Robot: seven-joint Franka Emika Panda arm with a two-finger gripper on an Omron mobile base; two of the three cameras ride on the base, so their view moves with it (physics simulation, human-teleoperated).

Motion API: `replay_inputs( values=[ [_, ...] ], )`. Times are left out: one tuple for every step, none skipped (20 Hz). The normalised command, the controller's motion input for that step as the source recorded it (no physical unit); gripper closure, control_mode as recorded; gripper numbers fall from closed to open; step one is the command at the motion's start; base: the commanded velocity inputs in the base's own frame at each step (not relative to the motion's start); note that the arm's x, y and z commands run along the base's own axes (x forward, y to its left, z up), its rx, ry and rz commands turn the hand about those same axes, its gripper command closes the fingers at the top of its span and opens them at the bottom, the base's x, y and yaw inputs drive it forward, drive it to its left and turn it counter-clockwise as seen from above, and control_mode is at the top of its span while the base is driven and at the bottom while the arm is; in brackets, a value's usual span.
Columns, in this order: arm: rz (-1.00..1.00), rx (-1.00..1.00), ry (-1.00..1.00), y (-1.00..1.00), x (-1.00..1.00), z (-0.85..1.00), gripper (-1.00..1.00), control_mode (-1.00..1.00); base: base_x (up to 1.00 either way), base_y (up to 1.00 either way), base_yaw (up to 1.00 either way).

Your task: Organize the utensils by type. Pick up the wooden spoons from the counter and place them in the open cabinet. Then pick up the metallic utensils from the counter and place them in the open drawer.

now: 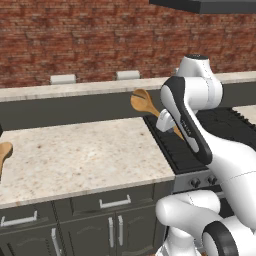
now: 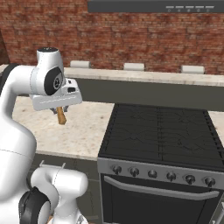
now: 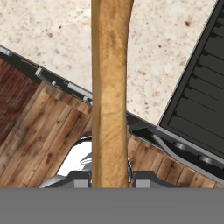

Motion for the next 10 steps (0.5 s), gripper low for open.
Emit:
replay_inputs(
  values=[
    [0.00,0.00,0.00,0.00,0.00,0.00,1.00,-1.00,0.00,0.00,0.00],
    [0.00,0.00,0.00,0.00,0.00,0.00,1.00,1.00,0.00,0.00,0.00],
    [0.00,0.00,0.00,0.00,0.00,0.00,1.00,1.00,0.00,0.00,0.00],
    [0.00,0.00,0.00,0.00,0.00,0.00,1.00,1.00,0.00,0.00,0.00],
    [0.00,0.00,0.00,0.00,0.00,0.00,1.00,1.00,0.00,0.00,0.00],
    [0.00,0.00,0.00,0.00,0.00,0.00,1.00,1.00,-0.23,0.00,-0.02],
    [0.00,0.00,0.00,0.00,0.00,0.00,1.00,1.00,-0.36,0.00,-0.09],
    [0.00,0.00,0.00,0.00,0.00,0.00,1.00,1.00,-0.53,-0.03,-0.26],
    [0.00,0.00,0.00,0.00,0.00,0.00,1.00,1.00,-0.49,-0.11,-0.39],
    [0.00,0.00,0.00,0.00,0.00,0.00,1.00,1.00,-0.56,-0.16,-0.49]
  ],
)
